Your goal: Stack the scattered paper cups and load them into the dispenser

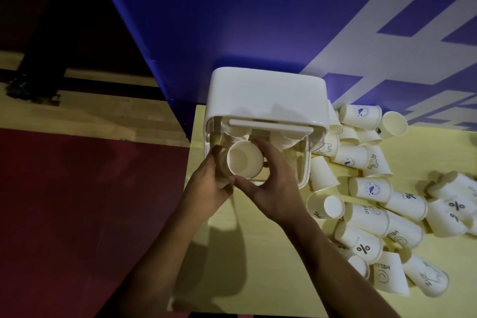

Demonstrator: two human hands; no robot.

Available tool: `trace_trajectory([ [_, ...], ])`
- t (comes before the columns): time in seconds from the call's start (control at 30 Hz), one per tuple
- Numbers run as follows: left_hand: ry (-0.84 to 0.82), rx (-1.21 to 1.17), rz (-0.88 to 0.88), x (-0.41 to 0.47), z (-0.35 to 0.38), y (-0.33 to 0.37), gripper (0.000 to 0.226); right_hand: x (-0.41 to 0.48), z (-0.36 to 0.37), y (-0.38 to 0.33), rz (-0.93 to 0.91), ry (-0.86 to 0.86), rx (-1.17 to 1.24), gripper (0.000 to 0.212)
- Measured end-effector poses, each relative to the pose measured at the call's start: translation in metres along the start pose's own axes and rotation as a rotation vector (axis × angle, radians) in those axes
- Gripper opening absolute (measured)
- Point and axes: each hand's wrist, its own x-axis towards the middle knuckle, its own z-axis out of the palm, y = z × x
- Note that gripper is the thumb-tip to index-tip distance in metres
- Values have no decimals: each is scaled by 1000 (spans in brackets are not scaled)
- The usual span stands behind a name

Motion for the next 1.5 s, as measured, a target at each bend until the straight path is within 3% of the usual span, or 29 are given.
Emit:
trace_trajectory([
  [0.1,37,-137,-39,-13,-10,-5,72,6,15,8,22,-31,-40,79],
  [0.17,54,-240,-73,-15,-12,-4,53,8,23,15,51,-57,-83,80],
  [0.23,97,-186,-69,-10,-9,-2,38,10,30,23,67,-92,-129,83],
  [0.43,43,73,-46,4,2,-3,44,6,33,36,139,-164,-132,80],
  [0.73,34,44,-62,3,-1,3,47,6,27,30,175,-164,-123,85],
  [0.8,91,36,-27,-3,-6,11,47,1,18,26,177,-116,-107,78],
  [0.93,217,36,110,-20,-8,44,36,-14,-21,20,179,-27,-134,60],
  [1.03,111,-32,209,-26,12,84,31,-25,-65,20,180,58,-155,47],
  [1.23,-65,50,385,-13,95,175,33,-53,-173,48,314,273,-137,37],
  [1.5,-192,279,417,37,219,246,53,-90,-288,123,459,387,-116,30],
])
